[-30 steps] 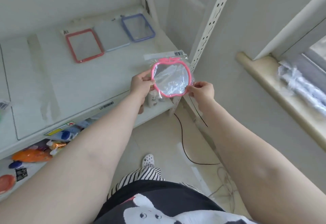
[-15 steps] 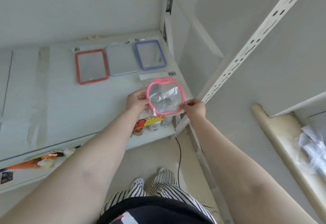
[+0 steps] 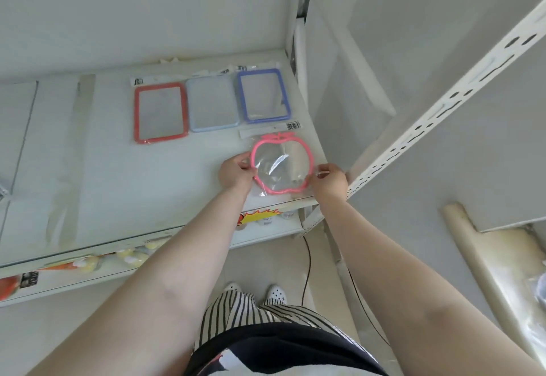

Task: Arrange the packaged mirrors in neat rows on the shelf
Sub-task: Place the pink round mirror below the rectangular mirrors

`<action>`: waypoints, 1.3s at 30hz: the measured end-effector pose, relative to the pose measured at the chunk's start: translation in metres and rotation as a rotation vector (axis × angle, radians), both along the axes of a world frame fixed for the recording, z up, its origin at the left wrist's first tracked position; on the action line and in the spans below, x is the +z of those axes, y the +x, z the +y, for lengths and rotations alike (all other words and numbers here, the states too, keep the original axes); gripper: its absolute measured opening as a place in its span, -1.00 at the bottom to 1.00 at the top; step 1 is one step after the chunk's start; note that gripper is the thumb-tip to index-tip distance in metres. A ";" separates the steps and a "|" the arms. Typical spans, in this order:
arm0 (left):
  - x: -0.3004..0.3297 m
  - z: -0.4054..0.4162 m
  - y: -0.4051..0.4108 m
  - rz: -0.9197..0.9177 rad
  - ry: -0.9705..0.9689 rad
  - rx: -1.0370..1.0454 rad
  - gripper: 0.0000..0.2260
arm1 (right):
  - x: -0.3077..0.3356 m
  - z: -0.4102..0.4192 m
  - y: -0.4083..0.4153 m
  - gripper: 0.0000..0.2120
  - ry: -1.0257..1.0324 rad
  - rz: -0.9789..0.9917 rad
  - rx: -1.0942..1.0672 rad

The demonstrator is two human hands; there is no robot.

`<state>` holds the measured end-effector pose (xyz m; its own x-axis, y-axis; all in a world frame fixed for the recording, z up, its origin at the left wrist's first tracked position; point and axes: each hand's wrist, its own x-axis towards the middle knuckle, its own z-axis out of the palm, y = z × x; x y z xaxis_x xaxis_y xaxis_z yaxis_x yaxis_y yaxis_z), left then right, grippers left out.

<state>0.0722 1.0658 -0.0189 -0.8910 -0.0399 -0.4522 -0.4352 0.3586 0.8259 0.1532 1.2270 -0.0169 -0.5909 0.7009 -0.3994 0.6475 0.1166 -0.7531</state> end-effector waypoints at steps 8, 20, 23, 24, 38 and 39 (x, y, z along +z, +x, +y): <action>0.001 0.004 -0.002 0.007 -0.019 -0.037 -0.60 | -0.004 0.003 -0.002 -0.79 -0.036 -0.006 -0.023; -0.003 0.005 0.001 0.037 -0.078 0.004 -0.69 | -0.002 0.005 -0.001 -0.84 -0.041 -0.016 0.017; -0.004 0.005 0.002 0.042 -0.084 0.020 -0.74 | -0.002 0.003 -0.001 -0.84 -0.059 -0.016 0.013; -0.004 0.005 0.002 0.042 -0.084 0.021 -0.74 | -0.002 0.003 -0.001 -0.84 -0.059 -0.016 0.014; -0.001 0.003 0.002 0.015 -0.086 0.032 -0.70 | 0.009 0.000 0.006 -0.58 0.160 -0.099 0.126; 0.000 0.002 0.002 0.014 -0.086 0.032 -0.68 | 0.010 -0.002 0.007 -0.57 0.215 -0.128 0.154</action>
